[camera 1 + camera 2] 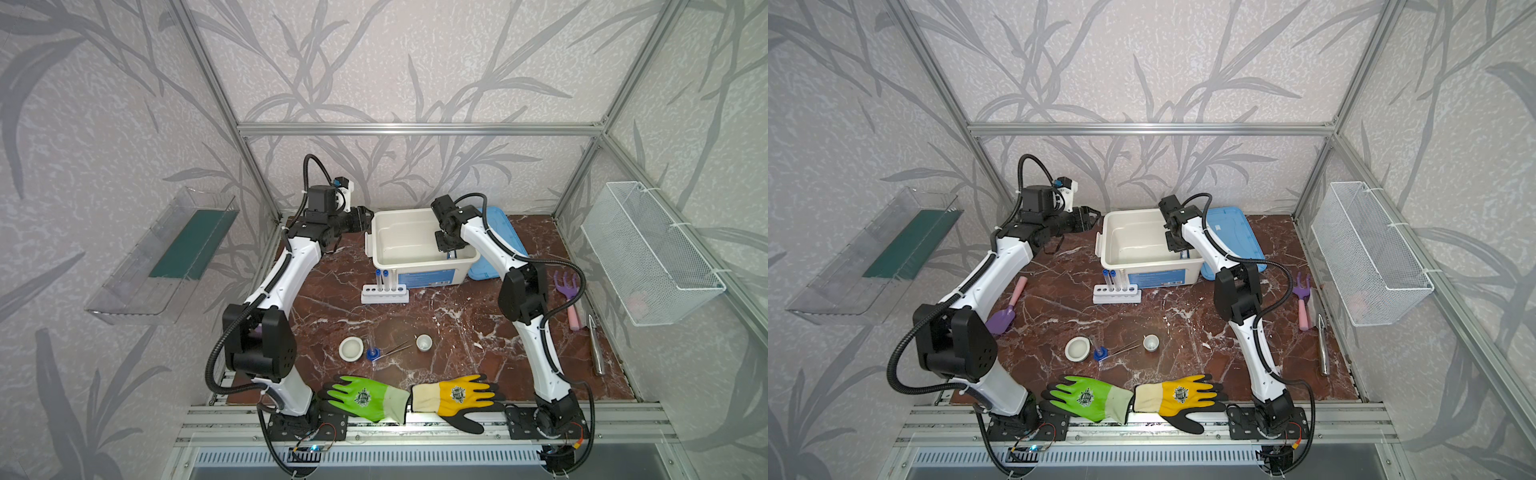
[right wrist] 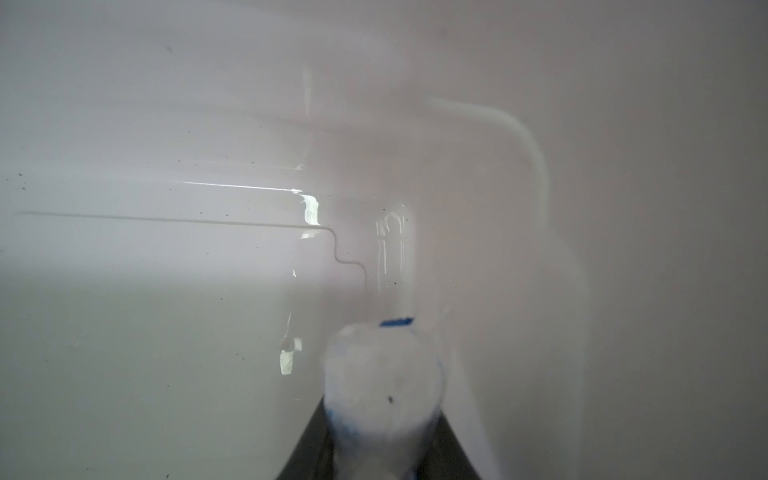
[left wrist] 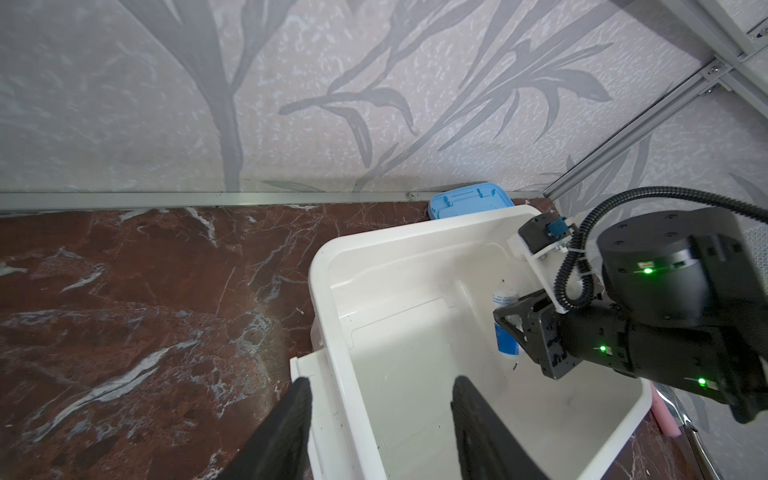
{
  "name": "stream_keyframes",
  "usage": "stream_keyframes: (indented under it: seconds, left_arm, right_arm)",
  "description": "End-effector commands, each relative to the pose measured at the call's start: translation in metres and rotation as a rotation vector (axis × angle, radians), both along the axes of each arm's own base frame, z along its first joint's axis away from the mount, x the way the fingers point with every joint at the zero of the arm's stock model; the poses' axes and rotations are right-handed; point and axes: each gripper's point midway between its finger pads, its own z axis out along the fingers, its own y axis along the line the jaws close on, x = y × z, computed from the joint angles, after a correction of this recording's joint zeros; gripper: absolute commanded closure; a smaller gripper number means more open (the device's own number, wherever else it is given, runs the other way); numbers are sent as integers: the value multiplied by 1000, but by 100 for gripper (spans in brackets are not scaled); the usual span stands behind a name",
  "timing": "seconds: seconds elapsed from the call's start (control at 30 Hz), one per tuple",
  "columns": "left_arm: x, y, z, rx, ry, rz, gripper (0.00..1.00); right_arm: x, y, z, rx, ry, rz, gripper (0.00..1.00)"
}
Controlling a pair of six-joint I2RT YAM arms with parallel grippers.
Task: Organize the chemistry lab equipment
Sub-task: 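Lower the held tube down into the white bin with the right gripper, then open the right gripper and lift it out of the bin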
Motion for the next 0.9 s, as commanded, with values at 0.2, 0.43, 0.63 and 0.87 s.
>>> stream_keyframes:
  seconds: [0.2, 0.43, 0.63, 0.87]
  left_arm:
    - [-24, 28, 10, 24, -3, 55, 45]
    - [-32, 27, -10, 6, 57, 43, 45]
    - [-33, 17, -40, -15, 124, 20, 45]
    - [-24, -7, -66, -42, 175, -30, 45]
  right_arm:
    - [0, -1, -27, 3, 55, -16, 64]
    - [1, -1, -27, 28, 58, -31, 49]
    - [6, 3, 14, 74, -12, -12, 38]
    - [10, 13, 82, 165, -123, 30, 29]
